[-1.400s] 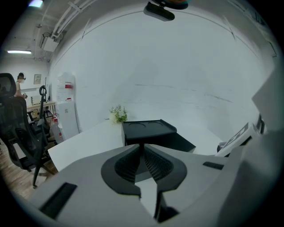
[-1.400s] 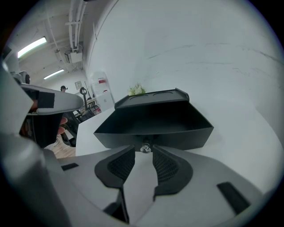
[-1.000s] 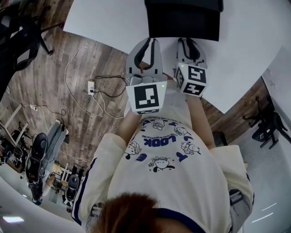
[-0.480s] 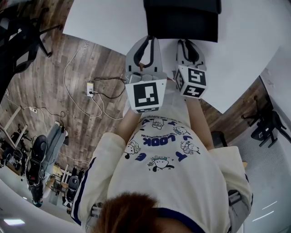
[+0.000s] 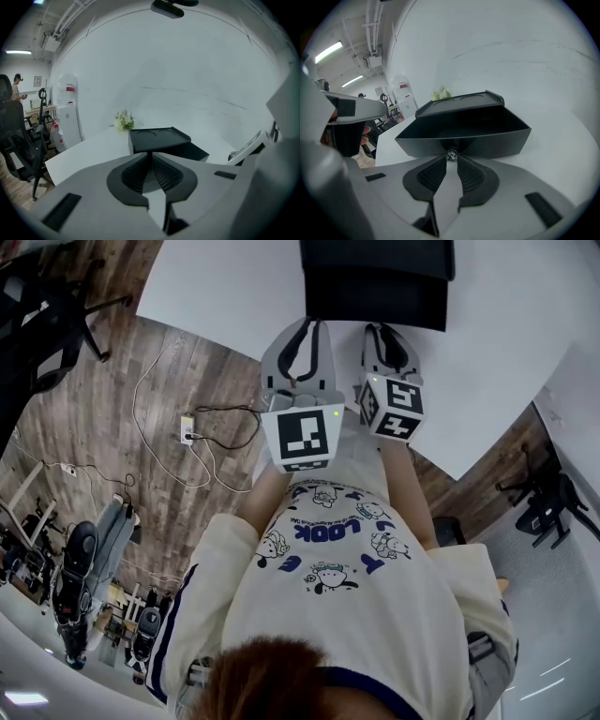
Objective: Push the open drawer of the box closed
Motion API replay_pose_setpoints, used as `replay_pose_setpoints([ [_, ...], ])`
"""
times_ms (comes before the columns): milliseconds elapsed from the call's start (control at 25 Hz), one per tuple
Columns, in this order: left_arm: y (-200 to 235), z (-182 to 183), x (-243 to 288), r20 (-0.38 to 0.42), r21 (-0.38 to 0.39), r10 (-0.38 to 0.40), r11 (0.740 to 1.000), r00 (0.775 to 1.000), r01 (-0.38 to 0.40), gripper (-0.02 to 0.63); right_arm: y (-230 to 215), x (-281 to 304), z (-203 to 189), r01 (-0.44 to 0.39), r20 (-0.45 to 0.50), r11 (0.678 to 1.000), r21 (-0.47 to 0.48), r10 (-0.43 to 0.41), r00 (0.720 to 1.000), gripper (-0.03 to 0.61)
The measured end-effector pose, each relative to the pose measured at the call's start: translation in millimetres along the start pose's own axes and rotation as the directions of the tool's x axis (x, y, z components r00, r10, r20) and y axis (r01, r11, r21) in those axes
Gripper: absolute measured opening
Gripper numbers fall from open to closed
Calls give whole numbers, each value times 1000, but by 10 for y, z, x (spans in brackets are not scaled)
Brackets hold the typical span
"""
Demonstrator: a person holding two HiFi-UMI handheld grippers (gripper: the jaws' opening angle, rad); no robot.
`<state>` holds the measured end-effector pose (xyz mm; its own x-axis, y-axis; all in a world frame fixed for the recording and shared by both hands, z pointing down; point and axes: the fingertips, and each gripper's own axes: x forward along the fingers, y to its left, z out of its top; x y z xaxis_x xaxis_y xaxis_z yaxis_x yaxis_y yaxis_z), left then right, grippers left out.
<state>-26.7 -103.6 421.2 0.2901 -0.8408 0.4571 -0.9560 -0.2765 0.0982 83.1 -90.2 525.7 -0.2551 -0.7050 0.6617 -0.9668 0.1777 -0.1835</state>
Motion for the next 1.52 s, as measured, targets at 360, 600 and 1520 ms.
replay_pose_setpoints([
  [360,32,63,140,-3,8,-14,1000,1000,14,40,-57,171,134,29,7,999,16,-29,1000,86],
  [600,45,129,203,-4,8,-18,1000,1000,18,40,-83,247,241,38,11,999,17,-38,999,86],
  [1520,110,243,451,-9,0,-15,1000,1000,15,40,-183,531,525,32,23,999,19,-33,999,86],
])
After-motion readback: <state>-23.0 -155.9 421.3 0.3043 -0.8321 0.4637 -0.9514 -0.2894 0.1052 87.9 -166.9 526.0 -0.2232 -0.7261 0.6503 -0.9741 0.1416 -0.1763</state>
